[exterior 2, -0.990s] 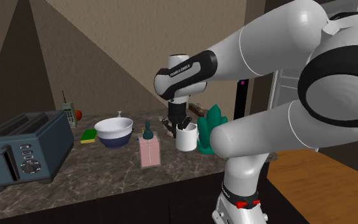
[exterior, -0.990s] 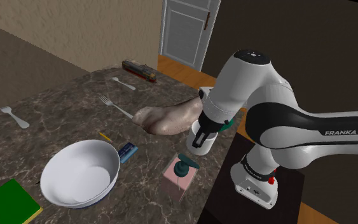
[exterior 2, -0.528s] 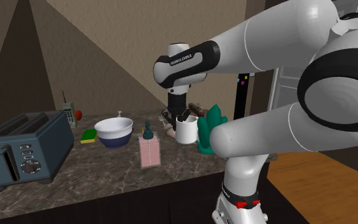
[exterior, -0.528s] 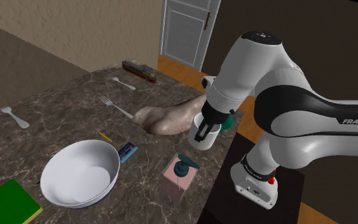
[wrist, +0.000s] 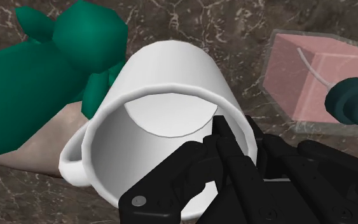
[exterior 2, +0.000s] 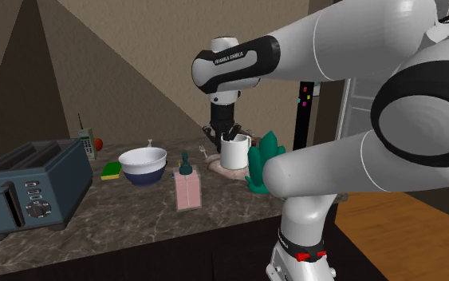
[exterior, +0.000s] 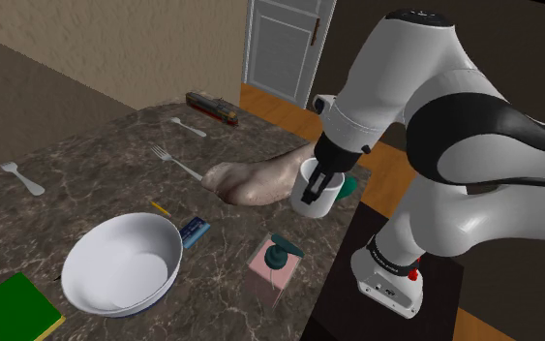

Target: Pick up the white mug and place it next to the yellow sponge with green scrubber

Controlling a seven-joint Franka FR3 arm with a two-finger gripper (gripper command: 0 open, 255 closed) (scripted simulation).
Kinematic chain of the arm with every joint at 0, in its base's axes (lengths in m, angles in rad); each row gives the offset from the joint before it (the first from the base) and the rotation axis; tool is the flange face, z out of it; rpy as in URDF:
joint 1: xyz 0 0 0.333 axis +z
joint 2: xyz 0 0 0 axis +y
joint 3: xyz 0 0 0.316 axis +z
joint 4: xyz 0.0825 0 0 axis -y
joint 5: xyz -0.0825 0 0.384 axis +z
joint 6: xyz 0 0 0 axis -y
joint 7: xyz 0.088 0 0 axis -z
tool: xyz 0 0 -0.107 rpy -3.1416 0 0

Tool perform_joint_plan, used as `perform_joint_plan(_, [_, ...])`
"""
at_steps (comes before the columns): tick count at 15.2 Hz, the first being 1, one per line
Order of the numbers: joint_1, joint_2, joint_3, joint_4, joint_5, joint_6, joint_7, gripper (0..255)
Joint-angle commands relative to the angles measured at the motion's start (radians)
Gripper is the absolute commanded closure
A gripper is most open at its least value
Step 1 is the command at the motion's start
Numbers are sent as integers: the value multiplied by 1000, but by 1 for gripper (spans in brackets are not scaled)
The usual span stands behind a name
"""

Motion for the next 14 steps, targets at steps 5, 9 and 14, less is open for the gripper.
perform_joint_plan(5, [-16, 9, -27, 82, -27, -72, 0, 255])
perform_joint_plan(9, [-25, 47, -12, 142, -26, -90, 18, 255])
perform_joint_plan(14, [-56, 210, 117, 266, 11, -25, 113, 255])
